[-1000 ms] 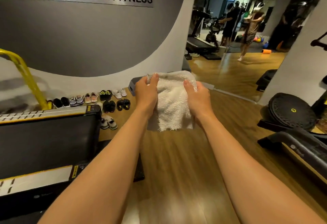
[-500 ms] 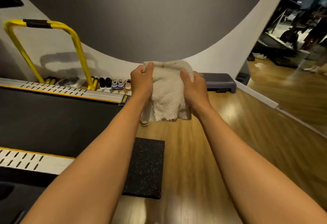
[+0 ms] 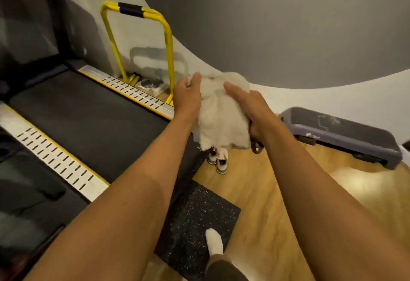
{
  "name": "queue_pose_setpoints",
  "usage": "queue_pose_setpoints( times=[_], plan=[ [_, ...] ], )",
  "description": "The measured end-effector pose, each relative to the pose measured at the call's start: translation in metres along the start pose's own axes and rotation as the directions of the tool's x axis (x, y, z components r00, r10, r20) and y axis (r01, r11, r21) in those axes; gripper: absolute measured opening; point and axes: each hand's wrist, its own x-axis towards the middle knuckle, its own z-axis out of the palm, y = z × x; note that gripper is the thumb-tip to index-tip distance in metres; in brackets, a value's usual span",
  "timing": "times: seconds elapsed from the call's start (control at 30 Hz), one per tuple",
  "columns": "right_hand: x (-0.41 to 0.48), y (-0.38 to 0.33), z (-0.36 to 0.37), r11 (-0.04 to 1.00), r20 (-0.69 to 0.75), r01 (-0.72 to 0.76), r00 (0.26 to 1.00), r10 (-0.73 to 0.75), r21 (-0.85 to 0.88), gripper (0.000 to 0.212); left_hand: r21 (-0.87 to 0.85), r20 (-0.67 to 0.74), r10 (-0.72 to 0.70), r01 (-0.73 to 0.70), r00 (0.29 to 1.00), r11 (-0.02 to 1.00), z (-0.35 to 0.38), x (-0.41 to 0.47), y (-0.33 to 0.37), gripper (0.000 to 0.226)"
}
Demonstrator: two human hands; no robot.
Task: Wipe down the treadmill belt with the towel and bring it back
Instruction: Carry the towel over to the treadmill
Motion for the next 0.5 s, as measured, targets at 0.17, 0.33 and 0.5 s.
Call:
queue_pose_setpoints(
  times=[0.17, 0.33, 0.5],
  plan=[
    [0.106, -0.028, 0.029, 0.995, 0.204, -0.087, 0.976, 0.074, 0.055, 0.026, -0.007, -0.178, -0.096, 0.097, 0.979, 0.995, -0.008, 0.090, 0.006, 0.023],
    [0.178, -0.058, 0.092, 0.982, 0.371, -0.135, 0.926, 0.078, 0.130, 0.023, -0.024, -0.226, -0.086, 0.083, 0.970, 0.996, -0.038, 0.143, 0.027, 0.026],
    [0.220, -0.058, 0.161, 0.975, 0.493, -0.193, 0.862, 0.117, 0.106, 0.030, 0.105, -0.397, -0.053, 0.103, 0.916, 0.989, -0.089, 0.186, 0.027, 0.022]
  ],
)
